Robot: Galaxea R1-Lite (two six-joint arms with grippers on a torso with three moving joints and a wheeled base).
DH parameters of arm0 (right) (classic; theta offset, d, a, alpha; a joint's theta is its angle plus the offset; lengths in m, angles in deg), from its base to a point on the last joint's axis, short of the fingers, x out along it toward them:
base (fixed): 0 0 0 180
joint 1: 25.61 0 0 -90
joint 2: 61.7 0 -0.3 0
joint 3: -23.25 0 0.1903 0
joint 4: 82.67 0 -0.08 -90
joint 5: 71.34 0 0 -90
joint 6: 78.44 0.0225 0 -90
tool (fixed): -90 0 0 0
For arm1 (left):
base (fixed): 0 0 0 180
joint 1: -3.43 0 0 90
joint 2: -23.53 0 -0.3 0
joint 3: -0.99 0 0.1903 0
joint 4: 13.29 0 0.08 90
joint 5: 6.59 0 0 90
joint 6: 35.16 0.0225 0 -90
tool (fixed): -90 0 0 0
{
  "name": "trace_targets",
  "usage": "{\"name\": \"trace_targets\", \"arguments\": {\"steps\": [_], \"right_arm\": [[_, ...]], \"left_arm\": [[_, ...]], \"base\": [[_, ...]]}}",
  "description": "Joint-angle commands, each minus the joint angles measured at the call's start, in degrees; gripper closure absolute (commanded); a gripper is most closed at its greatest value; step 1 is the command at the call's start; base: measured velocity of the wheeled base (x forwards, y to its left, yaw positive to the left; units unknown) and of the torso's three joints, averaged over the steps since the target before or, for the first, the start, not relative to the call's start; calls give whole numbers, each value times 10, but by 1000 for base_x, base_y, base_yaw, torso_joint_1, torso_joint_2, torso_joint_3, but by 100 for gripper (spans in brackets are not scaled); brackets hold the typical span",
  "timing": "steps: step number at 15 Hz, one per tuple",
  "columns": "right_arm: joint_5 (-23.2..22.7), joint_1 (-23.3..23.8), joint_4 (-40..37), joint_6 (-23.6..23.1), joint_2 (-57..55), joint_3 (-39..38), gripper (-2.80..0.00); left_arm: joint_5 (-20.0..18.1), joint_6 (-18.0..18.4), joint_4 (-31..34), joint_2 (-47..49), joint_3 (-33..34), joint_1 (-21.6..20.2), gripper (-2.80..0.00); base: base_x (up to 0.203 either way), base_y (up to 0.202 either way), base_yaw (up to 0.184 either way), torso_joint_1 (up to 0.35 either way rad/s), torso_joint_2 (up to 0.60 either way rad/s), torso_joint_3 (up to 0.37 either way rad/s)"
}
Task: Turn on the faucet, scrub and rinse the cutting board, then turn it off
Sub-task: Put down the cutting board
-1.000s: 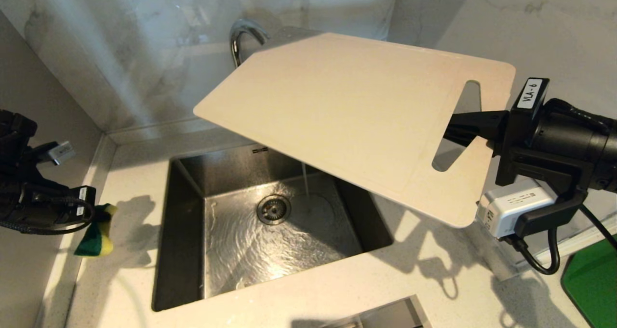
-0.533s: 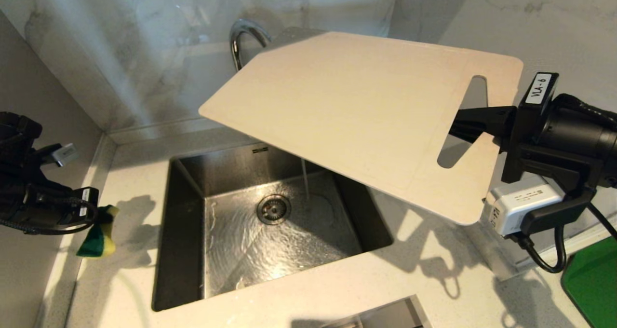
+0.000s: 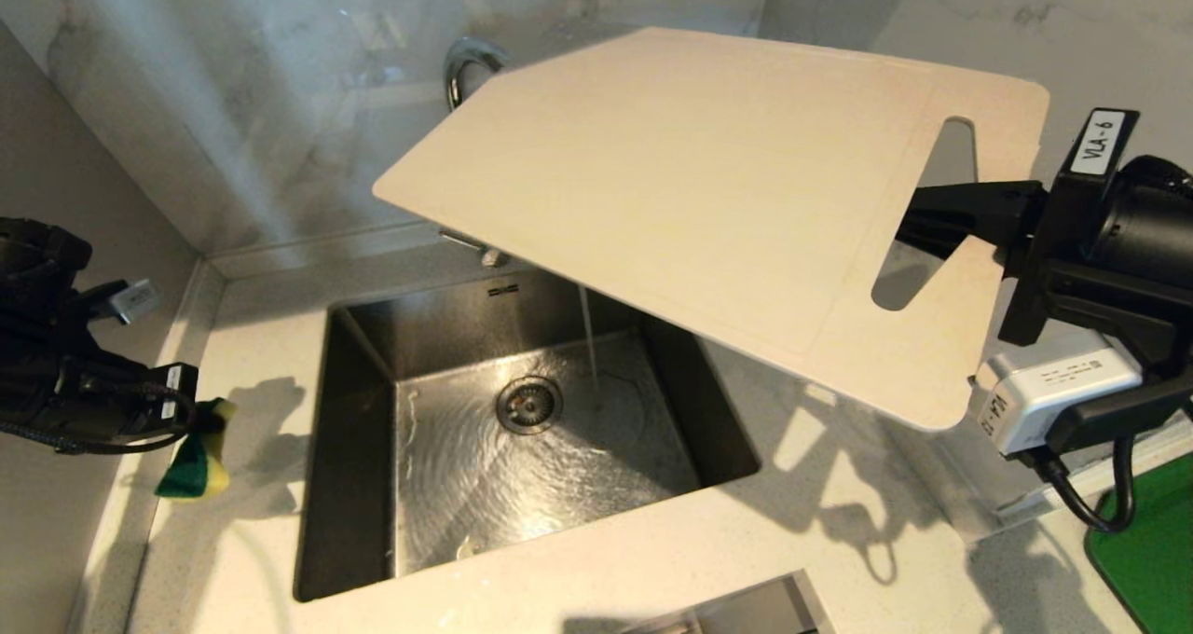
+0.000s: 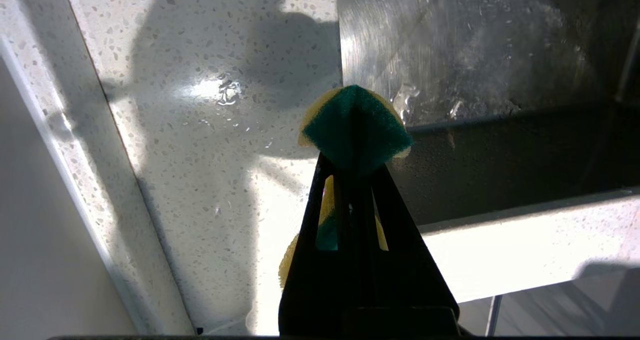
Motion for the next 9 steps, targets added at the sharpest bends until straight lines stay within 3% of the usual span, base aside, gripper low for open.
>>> {"name": "trace_targets", "arguments": {"steps": [1, 3, 6, 9], "right_arm": [[-2, 0, 1, -5, 19, -2, 0], [10, -1, 1, 7, 37, -7, 0], [89, -1, 0, 39, 88, -50, 0], [134, -1, -1, 45, 111, -68, 0]], "left_arm": [[0, -5, 1, 6, -3, 0, 0], [0, -6, 2, 7, -8, 5, 0], [0, -7, 2, 8, -15, 10, 0], [0, -7, 2, 14, -21, 10, 0]], "base": [[0, 0, 0, 0, 0, 0], [0, 0, 0, 0, 0, 0], [0, 0, 0, 0, 0, 0], [0, 0, 0, 0, 0, 0]]}}
